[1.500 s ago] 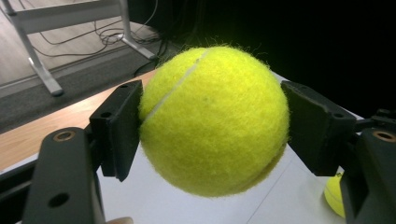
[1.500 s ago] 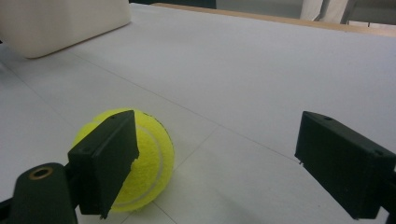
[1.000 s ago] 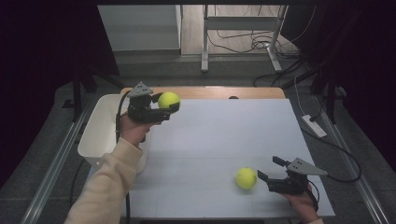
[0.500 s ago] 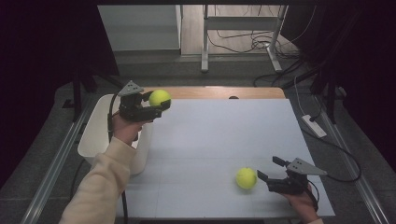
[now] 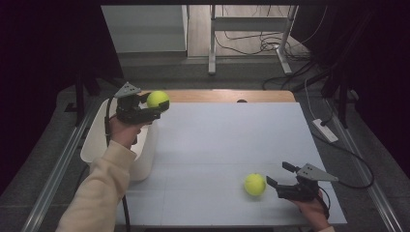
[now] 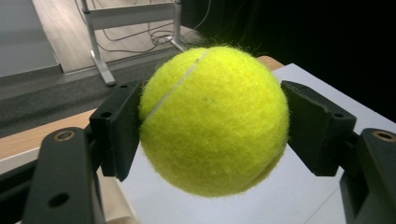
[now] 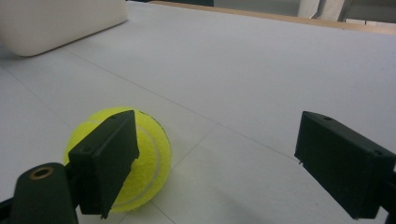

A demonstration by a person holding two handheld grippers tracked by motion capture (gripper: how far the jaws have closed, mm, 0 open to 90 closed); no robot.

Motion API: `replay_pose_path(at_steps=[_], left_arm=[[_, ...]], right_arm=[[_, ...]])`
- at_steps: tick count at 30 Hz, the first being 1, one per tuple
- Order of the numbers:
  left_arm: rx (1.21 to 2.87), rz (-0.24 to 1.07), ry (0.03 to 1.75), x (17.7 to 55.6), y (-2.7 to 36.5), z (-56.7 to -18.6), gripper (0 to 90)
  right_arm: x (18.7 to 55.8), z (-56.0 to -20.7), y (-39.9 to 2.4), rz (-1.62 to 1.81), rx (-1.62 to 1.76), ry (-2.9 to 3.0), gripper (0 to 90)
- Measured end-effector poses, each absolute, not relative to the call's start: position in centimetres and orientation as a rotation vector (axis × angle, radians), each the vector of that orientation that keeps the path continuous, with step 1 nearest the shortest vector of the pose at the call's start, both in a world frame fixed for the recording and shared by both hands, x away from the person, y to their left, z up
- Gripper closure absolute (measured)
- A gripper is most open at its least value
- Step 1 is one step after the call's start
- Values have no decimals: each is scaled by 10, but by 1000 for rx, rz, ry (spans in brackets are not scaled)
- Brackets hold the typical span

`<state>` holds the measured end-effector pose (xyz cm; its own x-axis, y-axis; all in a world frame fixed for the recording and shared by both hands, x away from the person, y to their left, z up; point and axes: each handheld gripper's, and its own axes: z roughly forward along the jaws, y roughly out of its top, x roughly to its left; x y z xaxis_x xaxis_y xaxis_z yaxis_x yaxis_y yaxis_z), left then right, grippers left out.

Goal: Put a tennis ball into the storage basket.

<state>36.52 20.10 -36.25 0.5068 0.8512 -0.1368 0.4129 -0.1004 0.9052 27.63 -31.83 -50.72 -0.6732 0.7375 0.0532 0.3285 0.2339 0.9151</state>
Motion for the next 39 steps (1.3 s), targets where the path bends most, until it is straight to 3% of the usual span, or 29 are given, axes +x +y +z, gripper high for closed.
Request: replay_pose_path(at_steps=[39], left_arm=[[1694,606,1229,375,246,-368,263]], right_arm=[[276,-506,-318,1417,977,2121,134]])
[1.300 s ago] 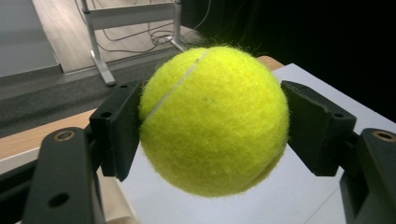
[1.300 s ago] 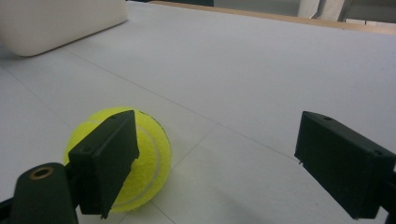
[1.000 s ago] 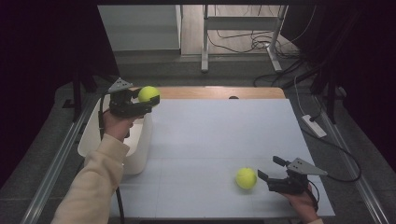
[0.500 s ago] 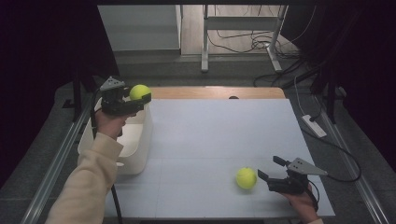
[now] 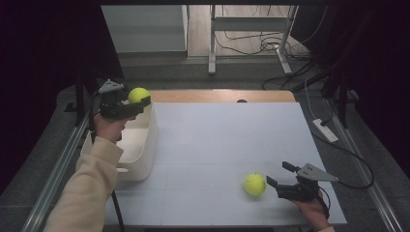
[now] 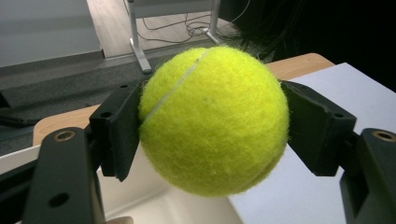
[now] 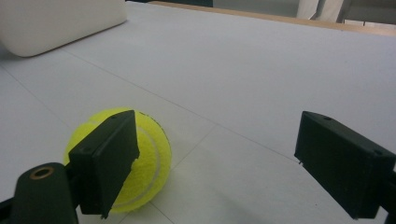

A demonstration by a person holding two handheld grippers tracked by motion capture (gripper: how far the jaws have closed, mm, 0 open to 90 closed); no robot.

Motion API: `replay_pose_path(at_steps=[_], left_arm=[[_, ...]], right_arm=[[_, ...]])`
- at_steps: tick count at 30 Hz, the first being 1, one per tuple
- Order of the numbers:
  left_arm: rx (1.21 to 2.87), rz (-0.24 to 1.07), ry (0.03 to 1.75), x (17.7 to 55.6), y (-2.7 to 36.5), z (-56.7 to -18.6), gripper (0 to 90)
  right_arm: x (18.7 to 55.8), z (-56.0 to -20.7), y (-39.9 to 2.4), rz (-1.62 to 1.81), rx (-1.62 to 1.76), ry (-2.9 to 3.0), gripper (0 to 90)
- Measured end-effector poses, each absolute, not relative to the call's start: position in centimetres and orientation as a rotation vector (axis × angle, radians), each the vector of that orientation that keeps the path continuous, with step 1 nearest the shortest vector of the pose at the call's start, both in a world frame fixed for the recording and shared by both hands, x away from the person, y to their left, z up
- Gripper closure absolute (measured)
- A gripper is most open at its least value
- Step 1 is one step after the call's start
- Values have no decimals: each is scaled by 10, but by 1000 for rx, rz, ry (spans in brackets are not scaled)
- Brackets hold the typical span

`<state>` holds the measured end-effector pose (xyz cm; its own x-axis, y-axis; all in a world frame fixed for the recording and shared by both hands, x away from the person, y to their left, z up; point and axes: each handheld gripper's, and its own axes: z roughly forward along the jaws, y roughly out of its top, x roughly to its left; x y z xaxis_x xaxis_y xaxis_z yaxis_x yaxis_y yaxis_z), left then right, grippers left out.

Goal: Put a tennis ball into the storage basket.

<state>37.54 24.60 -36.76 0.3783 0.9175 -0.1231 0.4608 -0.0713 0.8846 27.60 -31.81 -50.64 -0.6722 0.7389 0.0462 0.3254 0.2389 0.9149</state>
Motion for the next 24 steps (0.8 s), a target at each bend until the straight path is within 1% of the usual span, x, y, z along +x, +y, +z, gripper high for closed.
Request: replay_pose_path(at_steps=[24], left_arm=[[1670,640,1368,383,282,-378,263]], right_arm=[[276,-507,-318,1414,989,2116,135]])
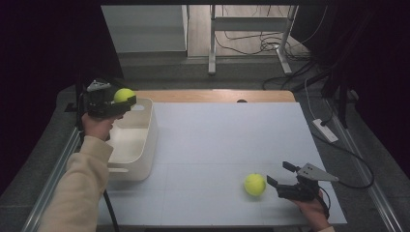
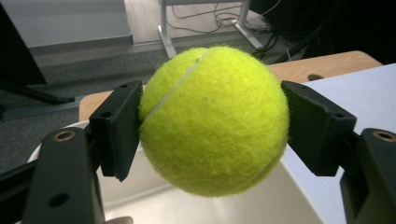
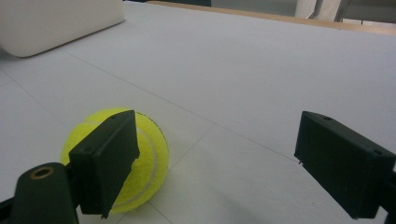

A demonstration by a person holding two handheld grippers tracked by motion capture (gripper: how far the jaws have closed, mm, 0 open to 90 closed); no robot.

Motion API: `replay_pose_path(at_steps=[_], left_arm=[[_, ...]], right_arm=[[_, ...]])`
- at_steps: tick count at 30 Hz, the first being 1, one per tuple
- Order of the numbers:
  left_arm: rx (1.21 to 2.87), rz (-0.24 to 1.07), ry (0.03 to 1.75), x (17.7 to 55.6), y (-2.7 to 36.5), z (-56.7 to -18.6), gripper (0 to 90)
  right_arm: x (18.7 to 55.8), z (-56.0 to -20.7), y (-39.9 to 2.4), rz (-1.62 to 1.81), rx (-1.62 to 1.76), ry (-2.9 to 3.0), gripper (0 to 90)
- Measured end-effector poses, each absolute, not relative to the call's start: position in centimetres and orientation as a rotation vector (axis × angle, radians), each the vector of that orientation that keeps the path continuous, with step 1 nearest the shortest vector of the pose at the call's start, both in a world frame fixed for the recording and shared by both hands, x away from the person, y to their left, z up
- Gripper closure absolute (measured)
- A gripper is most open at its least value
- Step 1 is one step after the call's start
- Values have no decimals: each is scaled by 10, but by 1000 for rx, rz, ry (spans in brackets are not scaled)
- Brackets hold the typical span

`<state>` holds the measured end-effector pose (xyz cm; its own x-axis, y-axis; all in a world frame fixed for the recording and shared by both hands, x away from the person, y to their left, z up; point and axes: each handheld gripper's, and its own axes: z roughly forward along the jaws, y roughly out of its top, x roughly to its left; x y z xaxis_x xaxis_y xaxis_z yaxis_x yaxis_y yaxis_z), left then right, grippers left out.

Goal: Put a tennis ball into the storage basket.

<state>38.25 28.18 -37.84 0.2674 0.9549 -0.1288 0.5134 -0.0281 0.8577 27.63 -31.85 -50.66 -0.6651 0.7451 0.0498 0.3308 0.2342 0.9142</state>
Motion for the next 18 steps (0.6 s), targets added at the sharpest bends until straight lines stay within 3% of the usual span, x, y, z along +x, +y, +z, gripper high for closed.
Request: replay_pose_path(at_steps=[18], left_arm=[[1692,631,1485,390,297,-394,262]], right_arm=[[276,-507,-318,1410,988,2118,136]])
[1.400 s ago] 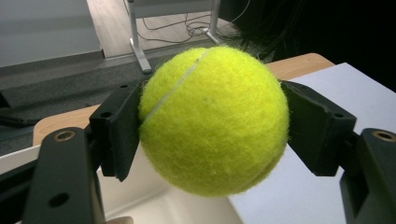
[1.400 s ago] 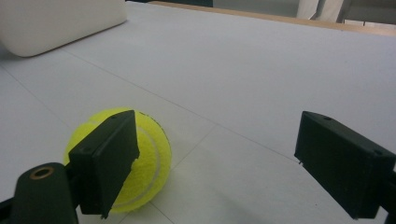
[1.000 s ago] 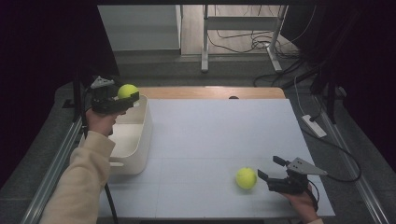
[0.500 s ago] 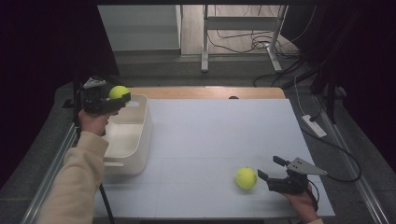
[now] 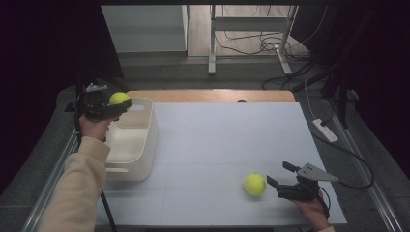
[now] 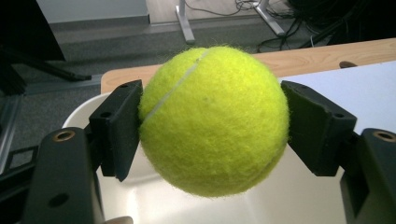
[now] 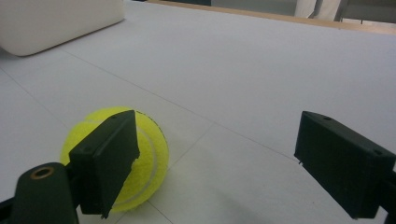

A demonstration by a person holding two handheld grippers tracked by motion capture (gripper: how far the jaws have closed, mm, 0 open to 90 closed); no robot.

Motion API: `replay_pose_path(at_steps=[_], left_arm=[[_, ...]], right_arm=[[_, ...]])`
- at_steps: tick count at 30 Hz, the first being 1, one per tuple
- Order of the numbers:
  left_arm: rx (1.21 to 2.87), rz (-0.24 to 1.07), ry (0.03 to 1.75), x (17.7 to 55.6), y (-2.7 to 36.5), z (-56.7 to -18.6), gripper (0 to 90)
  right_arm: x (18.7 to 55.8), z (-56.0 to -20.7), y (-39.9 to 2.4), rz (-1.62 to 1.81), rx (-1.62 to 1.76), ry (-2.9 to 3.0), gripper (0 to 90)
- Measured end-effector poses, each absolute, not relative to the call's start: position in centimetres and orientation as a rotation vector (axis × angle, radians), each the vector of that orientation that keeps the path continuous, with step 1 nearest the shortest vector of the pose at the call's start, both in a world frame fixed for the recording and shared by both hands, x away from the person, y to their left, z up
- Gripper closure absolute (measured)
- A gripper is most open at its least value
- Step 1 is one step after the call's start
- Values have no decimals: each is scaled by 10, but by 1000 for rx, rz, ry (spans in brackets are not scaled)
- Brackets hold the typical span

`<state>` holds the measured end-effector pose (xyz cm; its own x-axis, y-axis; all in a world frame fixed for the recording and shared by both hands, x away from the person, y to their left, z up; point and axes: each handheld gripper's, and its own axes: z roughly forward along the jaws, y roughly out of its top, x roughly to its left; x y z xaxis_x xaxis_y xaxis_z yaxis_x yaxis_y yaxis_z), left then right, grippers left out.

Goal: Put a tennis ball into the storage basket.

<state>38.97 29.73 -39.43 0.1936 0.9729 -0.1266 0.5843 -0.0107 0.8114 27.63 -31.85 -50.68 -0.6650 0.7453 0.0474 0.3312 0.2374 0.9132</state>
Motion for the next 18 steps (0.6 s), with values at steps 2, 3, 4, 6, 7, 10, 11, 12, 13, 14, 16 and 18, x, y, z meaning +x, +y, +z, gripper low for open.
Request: replay_pose_path(at_steps=[2,3,4,6,7,10,11,12,13,14,16,18], left_arm=[[1694,627,1491,390,297,-395,262],[1700,624,1498,390,298,-397,262],[1700,624,1498,390,298,-397,262],[1706,623,1506,391,298,-398,262],[1717,618,1531,391,299,-399,262],[1729,618,1542,392,299,-400,262],[1734,616,1550,392,300,-401,262],[1736,612,1552,392,300,-401,261],[1735,605,1552,392,300,-402,261],[1739,604,1554,392,300,-402,261],[1743,601,1553,392,300,-403,260],[1744,608,1553,392,299,-402,260]], right_arm=[[276,-507,-318,1410,987,2118,136],[276,-507,-319,1408,986,2122,136],[276,-507,-318,1408,985,2122,136],[276,-507,-318,1408,985,2122,136],[276,-507,-318,1406,986,2121,136],[276,-507,-318,1406,985,2120,136],[276,-507,-318,1405,985,2121,136],[276,-507,-318,1404,985,2123,136],[276,-507,-318,1404,984,2123,136],[276,-507,-318,1406,985,2122,136],[276,-507,-318,1406,986,2122,136],[276,-507,-318,1406,985,2122,136]])
